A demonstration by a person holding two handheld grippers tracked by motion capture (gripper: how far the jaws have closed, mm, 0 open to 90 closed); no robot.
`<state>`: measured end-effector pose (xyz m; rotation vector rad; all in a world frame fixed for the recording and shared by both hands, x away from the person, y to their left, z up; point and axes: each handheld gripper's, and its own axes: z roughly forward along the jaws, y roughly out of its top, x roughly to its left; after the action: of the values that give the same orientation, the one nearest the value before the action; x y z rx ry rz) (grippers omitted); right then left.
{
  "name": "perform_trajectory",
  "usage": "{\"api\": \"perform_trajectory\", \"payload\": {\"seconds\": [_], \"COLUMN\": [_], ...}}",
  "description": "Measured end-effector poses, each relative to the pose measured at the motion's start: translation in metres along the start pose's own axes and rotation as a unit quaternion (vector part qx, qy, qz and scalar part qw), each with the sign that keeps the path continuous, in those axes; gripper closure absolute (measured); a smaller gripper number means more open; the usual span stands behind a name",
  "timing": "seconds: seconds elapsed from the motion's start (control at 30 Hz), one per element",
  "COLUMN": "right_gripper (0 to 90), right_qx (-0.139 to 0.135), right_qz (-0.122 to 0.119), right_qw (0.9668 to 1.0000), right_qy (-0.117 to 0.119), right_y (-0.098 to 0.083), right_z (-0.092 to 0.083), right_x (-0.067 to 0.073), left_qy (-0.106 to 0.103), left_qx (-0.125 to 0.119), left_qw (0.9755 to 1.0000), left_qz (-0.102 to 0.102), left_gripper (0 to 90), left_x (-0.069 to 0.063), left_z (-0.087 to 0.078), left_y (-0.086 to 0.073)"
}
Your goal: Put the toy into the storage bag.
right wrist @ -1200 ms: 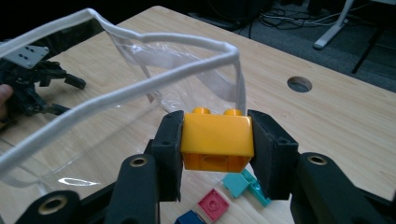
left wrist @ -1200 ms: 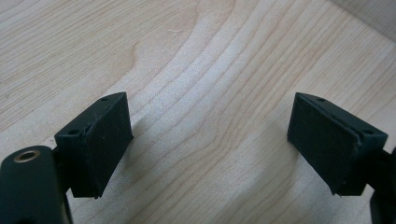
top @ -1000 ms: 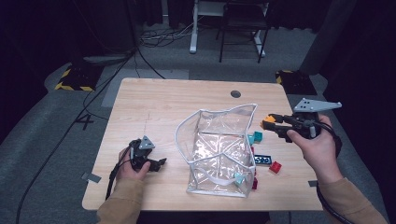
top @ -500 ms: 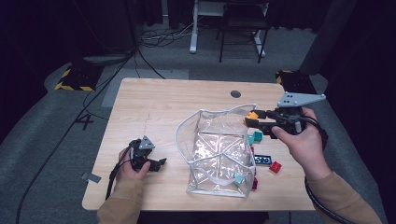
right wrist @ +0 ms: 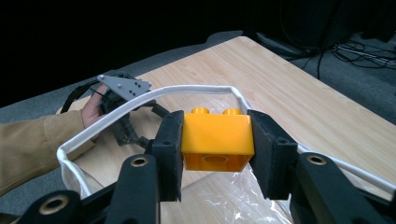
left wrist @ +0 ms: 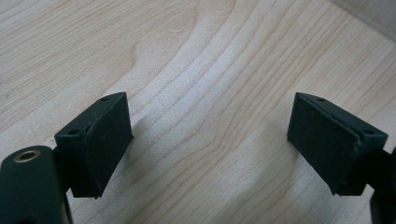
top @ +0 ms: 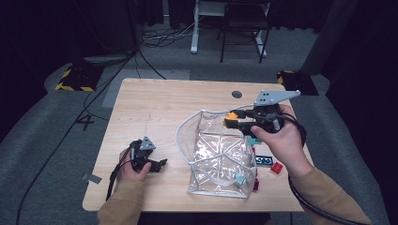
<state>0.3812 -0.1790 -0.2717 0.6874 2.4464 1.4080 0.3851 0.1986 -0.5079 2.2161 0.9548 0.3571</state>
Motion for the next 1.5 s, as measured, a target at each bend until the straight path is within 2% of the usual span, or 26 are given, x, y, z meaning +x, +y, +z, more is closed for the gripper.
{"api": "perform_trajectory", "payload": {"seconds": [0.13,0.33,0.53,1.13,1.5], "right_gripper": [58.6,58.6,58.6,58.6,58.6], "right_qx": [0.009,0.019,0.043,0.104,0.155], "right_qz": [-0.005,-0.002,-0.001,-0.006,-0.018], "right_qw": [0.9998,0.9995,0.9984,0.9938,0.9874], "right_qy": [0.014,0.027,0.036,0.037,0.027], "right_y": [0.002,-0.002,-0.011,-0.031,-0.032], "right_z": [0.016,0.03,0.046,0.06,0.063], "right_x": [0.005,0.006,0.007,0.009,0.014], "left_qy": [0.0,0.0,0.001,0.0,0.0], "left_qx": [0.0,0.0,0.0,0.0,0.0], "left_qw": [1.0,1.0,1.0,1.0,1.0], "left_qz": [0.0,0.0,0.002,0.0,0.0], "left_gripper": [14.0,14.0,14.0,14.0,14.0], "left_x": [0.0,0.0,0.0,0.0,0.0], "left_z": [0.0,0.0,0.0,0.0,0.0], "left_y": [0.0,0.0,0.0,0.0,0.0]}}
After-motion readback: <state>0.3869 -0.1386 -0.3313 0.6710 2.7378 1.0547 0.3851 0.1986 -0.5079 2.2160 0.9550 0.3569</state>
